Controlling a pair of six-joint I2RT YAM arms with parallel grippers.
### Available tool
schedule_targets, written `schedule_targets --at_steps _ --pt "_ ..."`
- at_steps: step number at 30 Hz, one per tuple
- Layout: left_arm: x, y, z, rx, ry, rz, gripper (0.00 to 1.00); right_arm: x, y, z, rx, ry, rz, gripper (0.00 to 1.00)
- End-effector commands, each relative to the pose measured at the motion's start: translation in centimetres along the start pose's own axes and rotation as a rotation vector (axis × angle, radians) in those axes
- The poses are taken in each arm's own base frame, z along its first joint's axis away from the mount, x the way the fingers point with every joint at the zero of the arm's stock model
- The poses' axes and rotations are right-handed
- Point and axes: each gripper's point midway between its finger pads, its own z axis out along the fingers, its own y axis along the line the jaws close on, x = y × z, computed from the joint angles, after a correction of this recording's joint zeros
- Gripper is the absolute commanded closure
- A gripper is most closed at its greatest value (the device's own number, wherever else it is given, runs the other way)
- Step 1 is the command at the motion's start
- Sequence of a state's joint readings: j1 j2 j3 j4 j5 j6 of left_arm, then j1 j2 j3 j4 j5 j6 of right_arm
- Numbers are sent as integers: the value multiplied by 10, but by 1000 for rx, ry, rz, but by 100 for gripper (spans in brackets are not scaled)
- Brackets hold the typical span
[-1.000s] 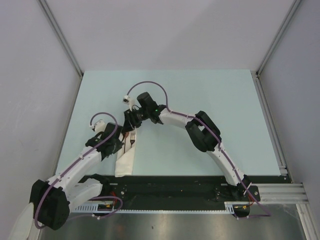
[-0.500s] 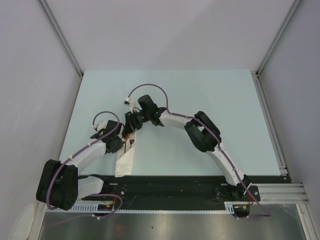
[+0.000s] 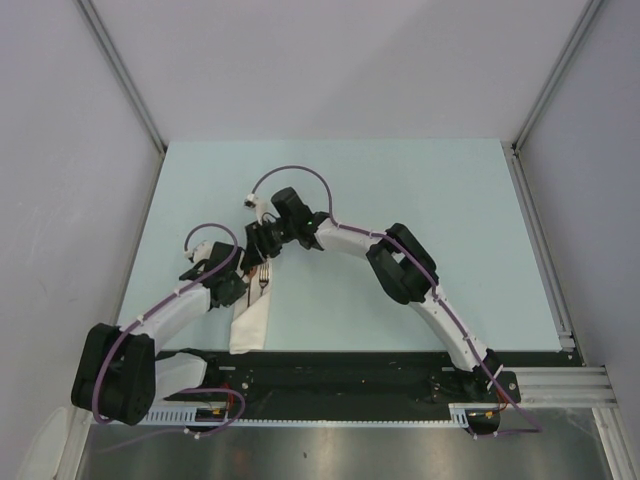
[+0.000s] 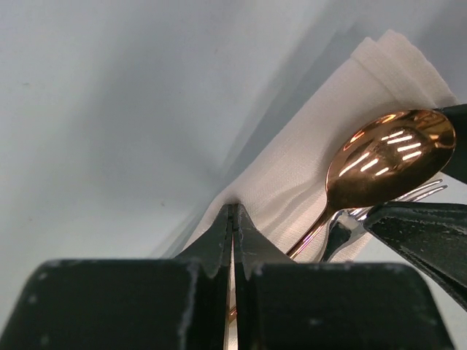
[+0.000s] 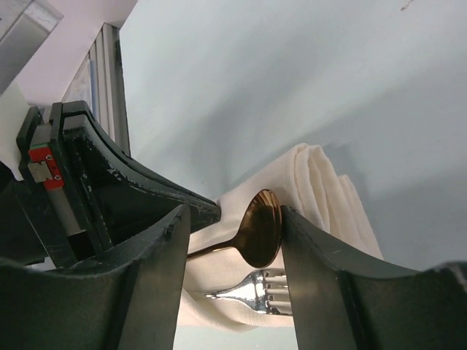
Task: Fold the napkin into a case and place the utensils inside
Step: Place the spoon at the center of the board.
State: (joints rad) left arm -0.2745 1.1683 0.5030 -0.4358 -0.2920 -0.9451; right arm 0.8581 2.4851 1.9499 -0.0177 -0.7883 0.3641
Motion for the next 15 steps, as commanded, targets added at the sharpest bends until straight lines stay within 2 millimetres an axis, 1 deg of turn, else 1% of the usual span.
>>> schedule_targets --at_steps 1,6,9,12,13,14,15 --pt "-5 3 -2 3 -22 9 100 -12 2 0 25 -6 -47 42" --pt "-7 1 -4 12 -23 8 100 -8 6 1 49 12 -69 41" --pt "-10 0 -6 13 -33 6 100 -8 7 -1 86 15 -83 40" --pt "-11 -2 -7 21 -37 5 100 -15 5 -4 123 11 -114 39" --pt "-11 -2 -7 23 -37 4 100 -11 0 -5 149 29 -109 40" --pt "-11 -2 -7 23 -35 5 100 -18 2 -6 153 23 -137 40" --pt "-11 -2 -7 24 -35 6 100 -20 3 -7 158 25 -145 40"
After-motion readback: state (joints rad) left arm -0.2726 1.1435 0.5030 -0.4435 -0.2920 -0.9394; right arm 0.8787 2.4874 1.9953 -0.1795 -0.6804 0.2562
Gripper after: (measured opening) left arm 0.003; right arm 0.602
